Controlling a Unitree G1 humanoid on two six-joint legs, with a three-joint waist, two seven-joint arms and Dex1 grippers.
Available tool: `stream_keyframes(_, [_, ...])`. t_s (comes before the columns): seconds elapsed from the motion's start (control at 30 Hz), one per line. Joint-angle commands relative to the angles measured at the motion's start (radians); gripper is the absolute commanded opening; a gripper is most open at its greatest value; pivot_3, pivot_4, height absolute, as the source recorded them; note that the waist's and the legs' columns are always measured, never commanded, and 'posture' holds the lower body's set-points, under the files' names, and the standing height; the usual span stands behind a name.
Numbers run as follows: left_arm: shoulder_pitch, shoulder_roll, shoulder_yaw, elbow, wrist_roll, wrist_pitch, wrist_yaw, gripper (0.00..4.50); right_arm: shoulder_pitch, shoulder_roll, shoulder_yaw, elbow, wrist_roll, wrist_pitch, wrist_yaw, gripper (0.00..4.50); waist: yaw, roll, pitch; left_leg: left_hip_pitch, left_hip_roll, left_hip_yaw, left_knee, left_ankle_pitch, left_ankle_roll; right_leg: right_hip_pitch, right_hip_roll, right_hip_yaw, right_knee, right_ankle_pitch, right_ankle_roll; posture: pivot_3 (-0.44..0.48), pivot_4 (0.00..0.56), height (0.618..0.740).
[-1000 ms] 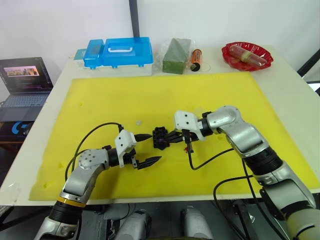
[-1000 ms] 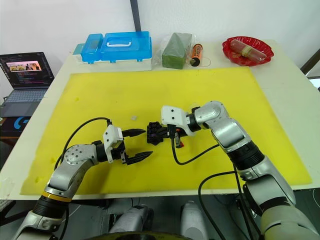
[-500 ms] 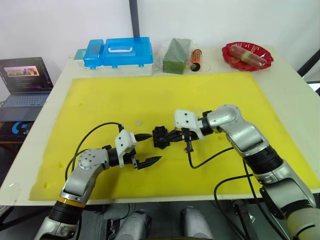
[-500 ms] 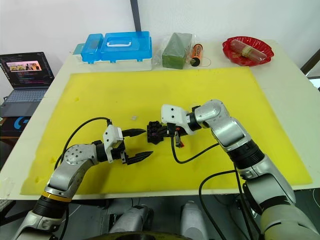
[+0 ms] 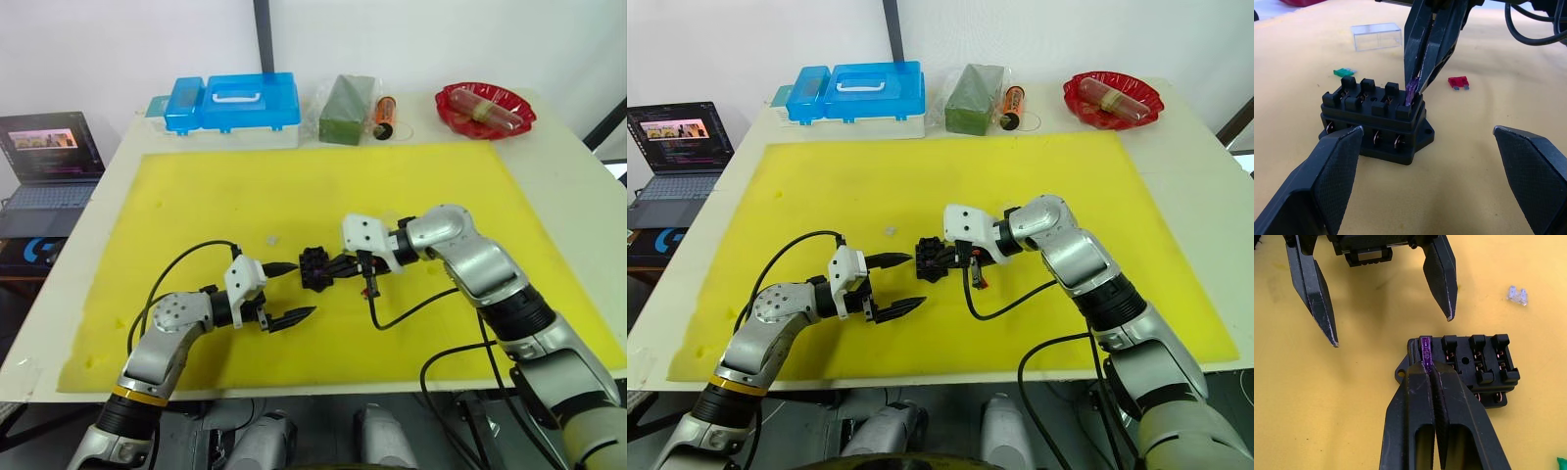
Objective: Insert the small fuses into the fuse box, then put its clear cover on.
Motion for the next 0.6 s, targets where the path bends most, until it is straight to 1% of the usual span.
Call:
stream_keyframes(0.03, [-0.007,0.001,0.003,-0.019,-0.004,-0.007,0.001,4.48,-0.016,-0.001,-0.025,-0.026,0.008,0.025,-0.007,0.0,0.0,0.0,0.0,0.0,0.0,0.0,0.0,0.0,0.0,0.0,0.0,0.0,0.0,0.0,0.0,0.0,0.15,0.74])
stream_keyframes(0.37, [-0.012,-0.009,0.007,0.024,0.009,-0.075,-0.006,4.48,-0.017,-0.004,-0.02,-0.03,0.009,0.044,-0.019,0.0,0.0,0.0,0.0,0.0,0.0,0.0,0.0,0.0,0.0,0.0,0.0,0.0,0.0,0.0,0.0,0.0,0.15,0.74])
stream_keyframes(0.6, [-0.005,-0.01,0.008,0.015,0.006,-0.092,-0.007,4.48,-0.015,-0.01,-0.01,-0.033,-0.005,0.015,-0.016,0.0,0.0,0.0,0.0,0.0,0.0,0.0,0.0,0.0,0.0,0.0,0.0,0.0,0.0,0.0,0.0,0.0,0.15,0.74])
